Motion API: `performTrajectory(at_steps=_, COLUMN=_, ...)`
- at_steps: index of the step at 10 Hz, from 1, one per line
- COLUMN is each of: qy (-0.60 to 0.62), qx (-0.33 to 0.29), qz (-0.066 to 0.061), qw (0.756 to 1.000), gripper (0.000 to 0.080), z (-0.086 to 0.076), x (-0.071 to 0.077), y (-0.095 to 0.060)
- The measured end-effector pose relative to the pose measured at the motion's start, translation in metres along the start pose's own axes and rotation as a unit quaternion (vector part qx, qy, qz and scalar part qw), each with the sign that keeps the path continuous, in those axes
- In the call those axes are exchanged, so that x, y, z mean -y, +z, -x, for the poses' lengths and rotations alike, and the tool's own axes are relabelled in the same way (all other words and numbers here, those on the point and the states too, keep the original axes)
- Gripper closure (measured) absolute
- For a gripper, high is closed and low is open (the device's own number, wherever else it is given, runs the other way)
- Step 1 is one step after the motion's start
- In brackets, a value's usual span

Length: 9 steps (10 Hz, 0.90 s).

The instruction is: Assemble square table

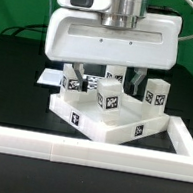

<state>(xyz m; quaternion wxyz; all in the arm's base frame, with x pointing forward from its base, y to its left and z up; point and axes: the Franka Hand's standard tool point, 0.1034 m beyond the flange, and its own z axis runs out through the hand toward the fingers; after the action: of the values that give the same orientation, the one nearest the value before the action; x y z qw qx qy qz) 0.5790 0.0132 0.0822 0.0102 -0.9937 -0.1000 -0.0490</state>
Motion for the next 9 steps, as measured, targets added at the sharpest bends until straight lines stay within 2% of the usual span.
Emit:
performTrajectory(at_steps=1, qy=-0.003, qx=0.000, qz=0.001, qw=1.000, gripper=0.0181, z=-0.0002, x=0.0002, y=-0.0001)
performTrajectory(at_steps=2, qy=-0.001, qx=0.001, qz=0.002, qw=1.000, gripper=0.0337, z=0.0002, x=-0.0009, y=0.0000)
performTrajectory(at_steps=3, qy=-0.001, qx=0.001, qz=0.002, qw=1.000, gripper=0.0337, z=0.0002, x=-0.0010, y=0.0000)
performTrajectory(at_steps=4, qy=-0.001, qx=0.000, qz=0.002, qw=1.000, gripper=0.0487, z=0.0003, x=-0.0013, y=0.0000)
performTrajectory(at_steps=5, qy=0.003, qx=0.000, qz=0.002, qw=1.000, gripper=0.0510, z=0.0004, x=-0.0016, y=0.0001)
performTrajectory(at_steps=8, qy=0.045, qx=-0.001, qz=0.002, qw=0.999, gripper=0.0510, z=0.0012, x=-0.0023, y=0.0007)
performTrajectory(at_steps=9, qy=0.083, qx=-0.011, qz=0.006, qw=0.996, gripper=0.0510, z=0.0025, x=-0.0047, y=0.0013)
